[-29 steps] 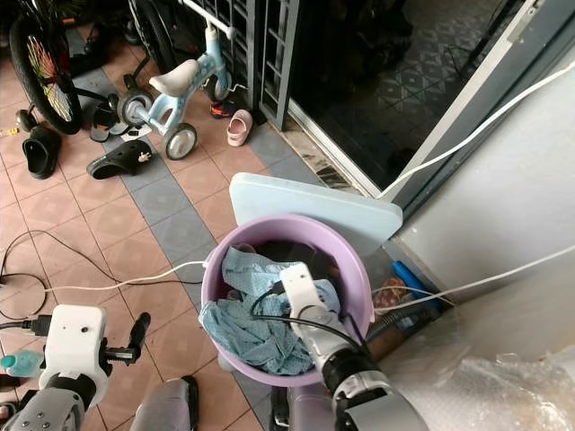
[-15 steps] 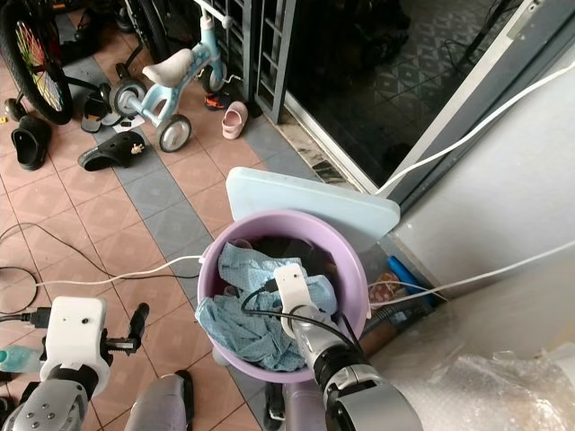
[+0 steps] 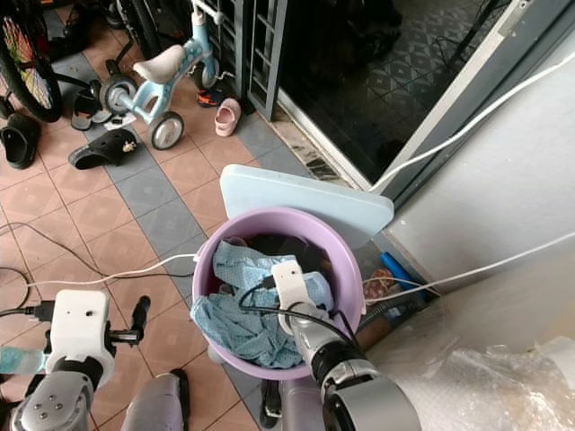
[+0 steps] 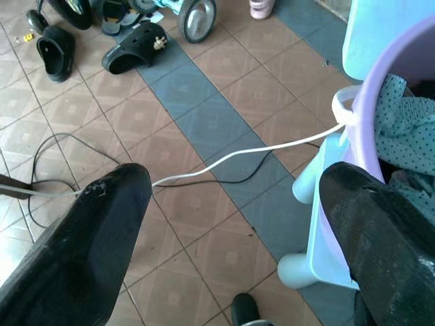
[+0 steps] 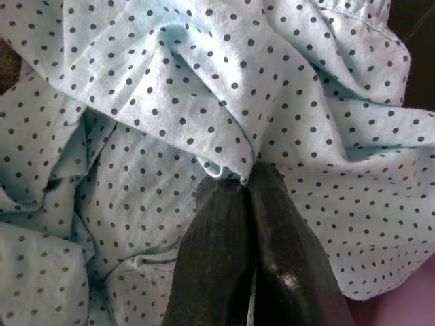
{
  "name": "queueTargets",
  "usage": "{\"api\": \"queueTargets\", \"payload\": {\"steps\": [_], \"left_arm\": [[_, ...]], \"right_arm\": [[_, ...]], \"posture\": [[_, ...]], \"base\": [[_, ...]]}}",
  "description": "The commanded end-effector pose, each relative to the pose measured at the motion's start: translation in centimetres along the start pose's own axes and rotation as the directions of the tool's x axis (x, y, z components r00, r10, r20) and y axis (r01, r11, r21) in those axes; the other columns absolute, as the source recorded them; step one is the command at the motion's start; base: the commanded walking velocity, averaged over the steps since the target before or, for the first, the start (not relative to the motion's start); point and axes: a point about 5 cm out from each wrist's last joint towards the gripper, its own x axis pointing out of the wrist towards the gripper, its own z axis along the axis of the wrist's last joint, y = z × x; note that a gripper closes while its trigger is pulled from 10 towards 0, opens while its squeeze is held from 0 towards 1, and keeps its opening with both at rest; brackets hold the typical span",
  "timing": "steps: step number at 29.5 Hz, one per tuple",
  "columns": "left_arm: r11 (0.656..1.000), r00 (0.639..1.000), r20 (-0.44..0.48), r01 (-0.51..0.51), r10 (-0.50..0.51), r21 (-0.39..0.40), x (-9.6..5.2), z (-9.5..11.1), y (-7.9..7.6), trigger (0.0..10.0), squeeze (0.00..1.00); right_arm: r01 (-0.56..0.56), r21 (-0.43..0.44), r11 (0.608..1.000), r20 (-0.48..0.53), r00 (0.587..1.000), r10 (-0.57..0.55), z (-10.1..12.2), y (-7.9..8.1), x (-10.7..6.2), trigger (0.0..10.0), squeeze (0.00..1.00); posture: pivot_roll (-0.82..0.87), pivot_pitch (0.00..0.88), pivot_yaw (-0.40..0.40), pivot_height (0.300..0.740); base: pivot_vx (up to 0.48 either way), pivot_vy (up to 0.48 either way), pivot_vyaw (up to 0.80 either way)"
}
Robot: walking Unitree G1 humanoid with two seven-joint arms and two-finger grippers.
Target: Clothes washing
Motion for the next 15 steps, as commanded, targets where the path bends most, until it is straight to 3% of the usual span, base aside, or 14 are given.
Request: {"api": "queueTargets", "payload": {"steps": [1,9,15], "left_arm": [[1.0,1.0,-0.024,-0.002,0.002,0.005,0.0,-0.6,-0.2,10.0,0.0],[1.0,1.0,0.001,0.012,-0.013,0.012,1.4,-0.2,-0.7,10.0,0.0],[1.0,0.999,0.025,0.025,-0.025,0.016,3.0,0.1,-1.1,10.0,0.0]], "right_arm": [[-0.011,0.011,1.0,-0.018,1.0,0.011,-0.6,0.2,0.0,0.0,0.0],[0.0,0.048,0.999,0.01,1.0,0.0,0.1,-0.5,0.0,0.0,0.0],[0.025,0.105,0.994,0.125,0.991,-0.038,2.6,-1.9,-0.1,0.0,0.0]], "posture": [[0.18,0.218,-0.155,0.74],[0.17,0.179,-0.158,0.74],[0.14,0.124,-0.151,0.74]], "base": [[0.0,0.0,0.0],[0.0,0.0,0.0],[0.0,0.0,0.0]]}}
